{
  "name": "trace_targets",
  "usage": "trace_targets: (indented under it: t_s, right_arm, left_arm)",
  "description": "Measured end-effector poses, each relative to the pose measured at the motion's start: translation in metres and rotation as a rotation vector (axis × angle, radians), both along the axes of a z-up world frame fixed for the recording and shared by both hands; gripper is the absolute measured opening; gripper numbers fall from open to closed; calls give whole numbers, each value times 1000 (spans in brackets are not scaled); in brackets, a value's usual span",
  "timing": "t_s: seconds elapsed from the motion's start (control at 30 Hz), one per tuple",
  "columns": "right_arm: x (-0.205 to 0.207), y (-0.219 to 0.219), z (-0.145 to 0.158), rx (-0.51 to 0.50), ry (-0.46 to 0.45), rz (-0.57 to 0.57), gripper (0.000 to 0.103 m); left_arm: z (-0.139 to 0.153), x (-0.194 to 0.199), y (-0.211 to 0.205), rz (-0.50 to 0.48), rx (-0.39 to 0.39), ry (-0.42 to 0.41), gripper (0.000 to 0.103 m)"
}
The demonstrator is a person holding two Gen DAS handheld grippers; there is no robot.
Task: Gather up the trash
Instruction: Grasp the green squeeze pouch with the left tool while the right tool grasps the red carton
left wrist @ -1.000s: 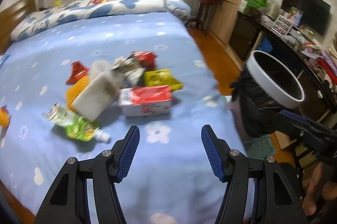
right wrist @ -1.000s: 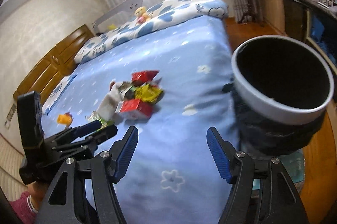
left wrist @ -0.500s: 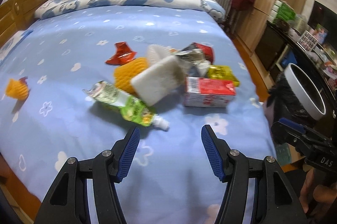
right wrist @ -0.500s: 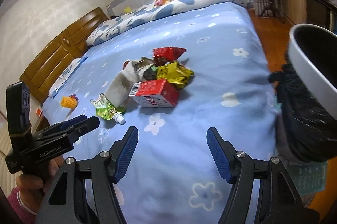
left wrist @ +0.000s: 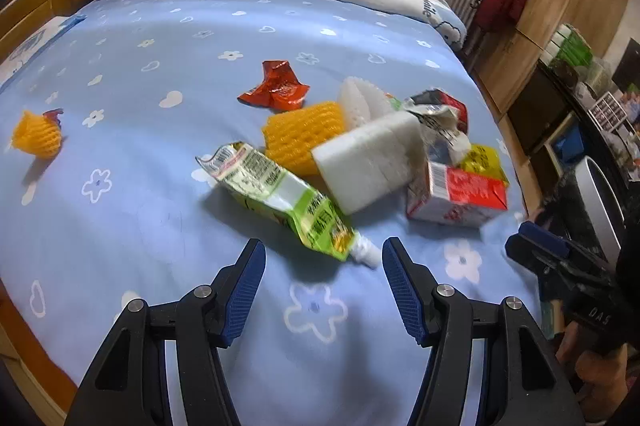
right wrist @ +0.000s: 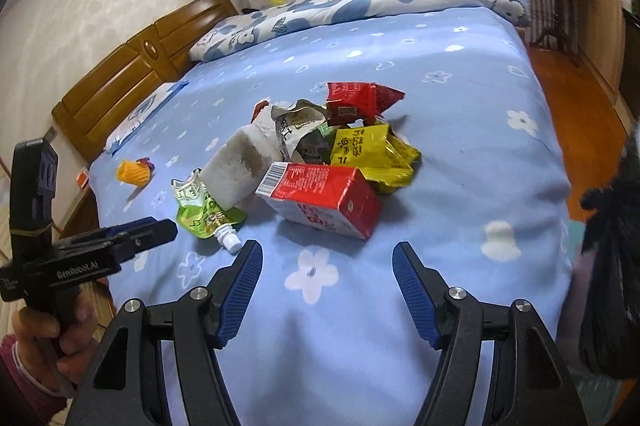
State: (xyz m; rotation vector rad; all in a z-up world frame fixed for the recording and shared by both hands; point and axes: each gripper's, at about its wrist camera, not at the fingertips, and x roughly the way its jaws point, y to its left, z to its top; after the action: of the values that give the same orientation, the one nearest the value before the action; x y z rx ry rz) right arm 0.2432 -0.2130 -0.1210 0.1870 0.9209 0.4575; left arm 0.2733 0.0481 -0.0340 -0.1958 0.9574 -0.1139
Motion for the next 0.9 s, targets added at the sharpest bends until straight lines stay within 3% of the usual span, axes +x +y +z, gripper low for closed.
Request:
trace_targets:
  t_s: [0.43, 0.5, 0.53, 0.57, 0.6, 0.63, 0.67, 0.8, 0.87, 0.9]
  right_arm:
    - [49, 28, -24, -59, 27, 95, 69]
    - [52, 31, -26, -62, 26, 103, 69]
    - [53, 33, -27, -68, 26, 105, 69]
    - [54, 35, -28, -77, 28, 106, 67]
    - [53, 35, -27, -82, 23, 105, 63]
    - [51, 36, -27, -85, 21, 105, 47]
    - [50, 36, -27, -83, 27, 111, 41]
    - [39, 35, -24, -67, 27, 119, 37]
    - [29, 31, -19, -45, 26, 114, 25]
    - [25, 29, -17, -42, 27, 106, 25]
  left_arm:
    - [-43, 62, 11, 51, -111, 113, 60]
    - [-48, 66, 8, 51, -105, 121, 58]
    - [-51, 68, 7, 50, -107, 123, 51]
    - [-53, 69, 7, 47, -115, 125, 44]
    - [-56, 70, 6, 40, -123, 134, 30]
    - [-58, 70, 6, 39, -128, 135, 30]
    - [-59, 70, 6, 40, -130, 130, 30]
    - [-56, 62, 7, 34, -117, 106, 28]
    - [-51, 55, 7, 18, -107, 95, 28]
    - [-50, 51, 6, 4, -103, 90, 27]
